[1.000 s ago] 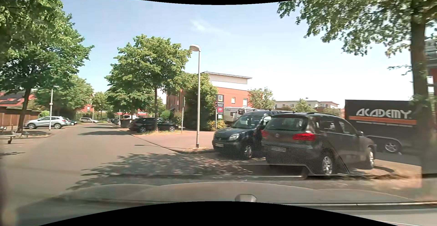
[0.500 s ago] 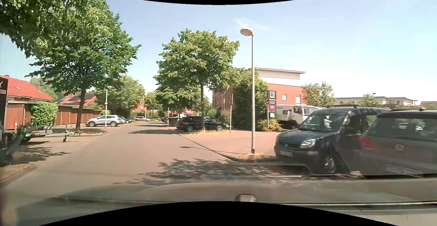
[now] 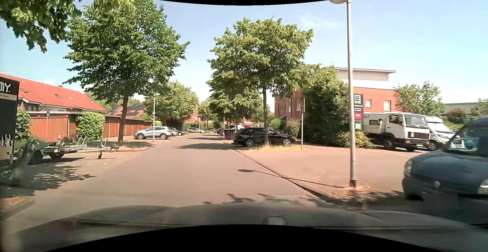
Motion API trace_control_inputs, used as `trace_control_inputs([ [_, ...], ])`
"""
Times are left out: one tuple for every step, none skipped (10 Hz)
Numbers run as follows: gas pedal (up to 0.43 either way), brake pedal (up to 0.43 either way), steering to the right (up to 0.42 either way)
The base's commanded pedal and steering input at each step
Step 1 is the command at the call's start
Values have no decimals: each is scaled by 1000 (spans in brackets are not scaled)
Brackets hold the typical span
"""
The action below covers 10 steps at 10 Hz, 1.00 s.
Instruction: Follow the waypoints while adhering to traffic rules and regulations
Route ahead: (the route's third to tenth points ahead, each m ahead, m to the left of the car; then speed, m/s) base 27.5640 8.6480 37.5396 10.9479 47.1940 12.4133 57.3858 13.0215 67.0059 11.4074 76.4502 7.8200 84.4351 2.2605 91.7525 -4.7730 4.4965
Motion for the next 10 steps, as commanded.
trace_control_inputs([
  [197, 18, -203],
  [189, 18, -184],
  [189, 18, -170],
  [189, 18, -153],
  [189, 18, -138],
  [189, 18, -124],
  [189, 18, -113],
  [189, 18, -105],
  [189, 18, -99],
  [197, 18, -92],
])
